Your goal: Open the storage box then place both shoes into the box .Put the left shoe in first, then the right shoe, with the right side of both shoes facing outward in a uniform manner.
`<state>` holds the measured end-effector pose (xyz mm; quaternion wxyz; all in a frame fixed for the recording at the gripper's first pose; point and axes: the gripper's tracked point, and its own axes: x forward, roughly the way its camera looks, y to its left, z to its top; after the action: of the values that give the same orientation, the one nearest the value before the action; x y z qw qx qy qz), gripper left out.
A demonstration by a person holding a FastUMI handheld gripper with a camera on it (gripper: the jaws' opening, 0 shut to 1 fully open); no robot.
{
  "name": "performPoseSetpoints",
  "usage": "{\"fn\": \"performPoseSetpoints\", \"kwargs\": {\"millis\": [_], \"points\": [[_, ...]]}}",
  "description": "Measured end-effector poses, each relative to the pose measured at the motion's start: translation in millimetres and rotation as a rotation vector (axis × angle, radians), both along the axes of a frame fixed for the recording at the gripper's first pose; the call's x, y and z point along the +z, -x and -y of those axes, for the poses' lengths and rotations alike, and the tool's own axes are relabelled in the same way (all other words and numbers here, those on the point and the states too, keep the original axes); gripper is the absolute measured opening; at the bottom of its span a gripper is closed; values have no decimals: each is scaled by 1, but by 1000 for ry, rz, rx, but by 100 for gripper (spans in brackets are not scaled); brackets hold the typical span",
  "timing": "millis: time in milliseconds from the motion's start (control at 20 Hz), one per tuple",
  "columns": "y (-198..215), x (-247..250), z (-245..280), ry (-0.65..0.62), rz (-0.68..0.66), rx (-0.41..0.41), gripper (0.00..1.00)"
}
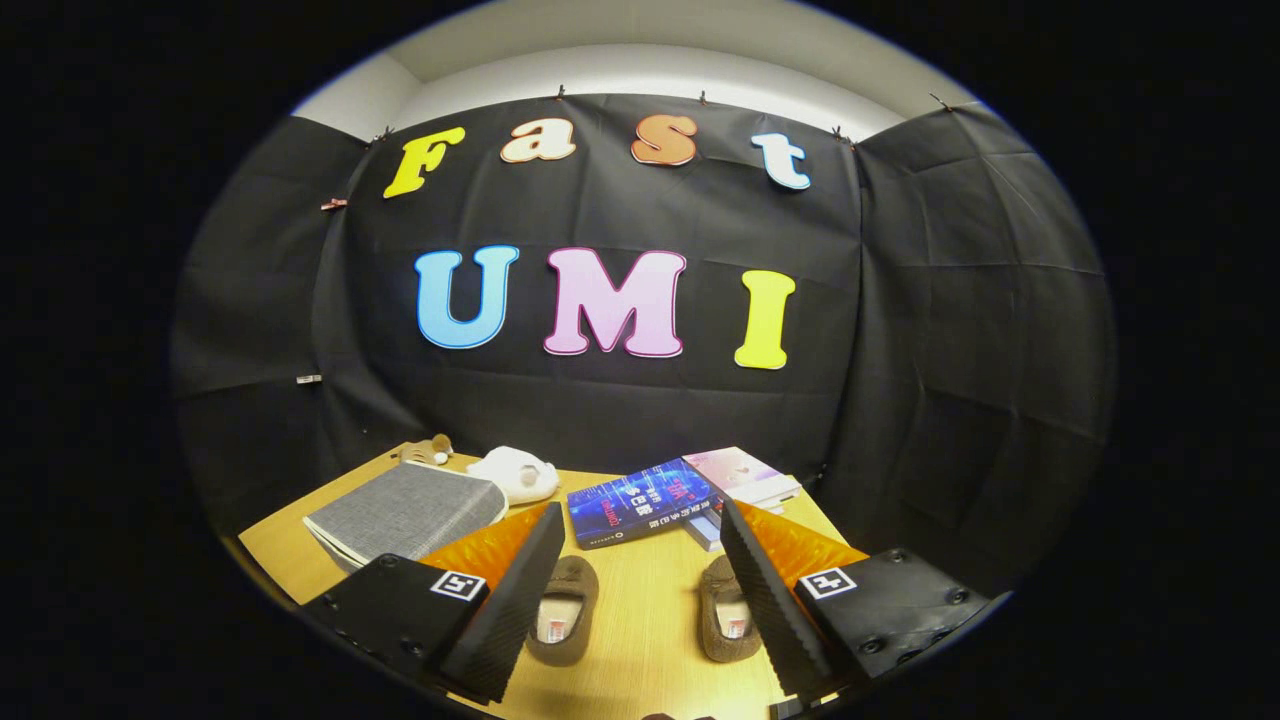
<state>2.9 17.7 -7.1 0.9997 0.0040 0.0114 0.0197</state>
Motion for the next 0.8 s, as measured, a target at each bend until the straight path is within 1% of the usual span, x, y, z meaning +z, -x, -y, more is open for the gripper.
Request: {"fn": "performPoseSetpoints", "kwargs": {"millis": [550,700,800], "points": [[-17,-8,-19,-15,-36,30,98],[-33,-20,-35,-47,-94,76,97],[-44,-31,-50,-85,-155,130,98]]}}
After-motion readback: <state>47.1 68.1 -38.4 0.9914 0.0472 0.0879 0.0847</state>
